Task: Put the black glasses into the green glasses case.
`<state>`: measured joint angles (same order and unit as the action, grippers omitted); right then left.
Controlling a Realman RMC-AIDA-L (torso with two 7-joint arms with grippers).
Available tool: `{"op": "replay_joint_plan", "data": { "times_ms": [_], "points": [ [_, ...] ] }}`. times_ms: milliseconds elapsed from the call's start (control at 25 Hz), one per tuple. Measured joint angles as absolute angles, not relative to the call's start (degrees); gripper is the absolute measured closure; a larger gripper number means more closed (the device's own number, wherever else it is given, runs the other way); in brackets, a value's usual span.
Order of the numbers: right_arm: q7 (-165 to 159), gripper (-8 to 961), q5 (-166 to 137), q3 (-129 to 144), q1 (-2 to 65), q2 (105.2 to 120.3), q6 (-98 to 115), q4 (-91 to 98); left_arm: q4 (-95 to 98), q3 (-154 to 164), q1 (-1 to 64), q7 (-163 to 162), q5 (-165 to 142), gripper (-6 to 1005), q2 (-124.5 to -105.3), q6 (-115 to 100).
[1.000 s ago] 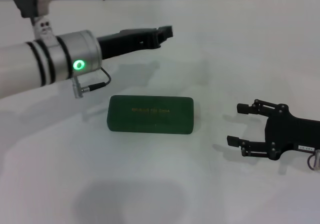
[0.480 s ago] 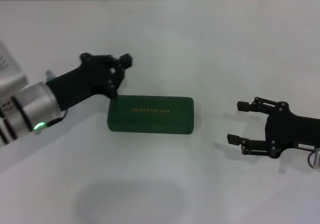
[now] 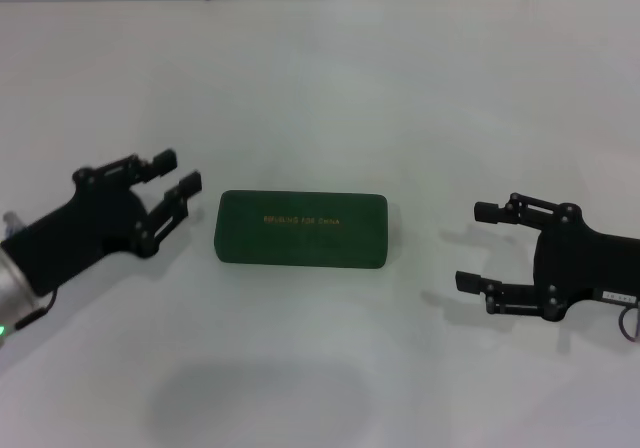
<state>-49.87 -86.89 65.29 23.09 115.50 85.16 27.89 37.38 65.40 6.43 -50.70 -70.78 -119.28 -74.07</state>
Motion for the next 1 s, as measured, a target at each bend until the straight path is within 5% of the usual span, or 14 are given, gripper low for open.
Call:
{"op": "replay_joint_plan", "data": {
  "times_ms": [320, 1000],
  "points": [
    [-46.77, 147, -87.16, 66.04, 20.61, 115.92, 86.89, 26.09, 36.28, 65.34, 1.03, -49.92, -76.83, 418, -118.28, -78.43],
    [-42.32, 153, -86.80, 65.57, 21.69, 116.02, 83.75, 20.19, 34.57, 64.35, -0.68, -48.16, -78.94, 120, -118.51, -80.70]
  ]
}}
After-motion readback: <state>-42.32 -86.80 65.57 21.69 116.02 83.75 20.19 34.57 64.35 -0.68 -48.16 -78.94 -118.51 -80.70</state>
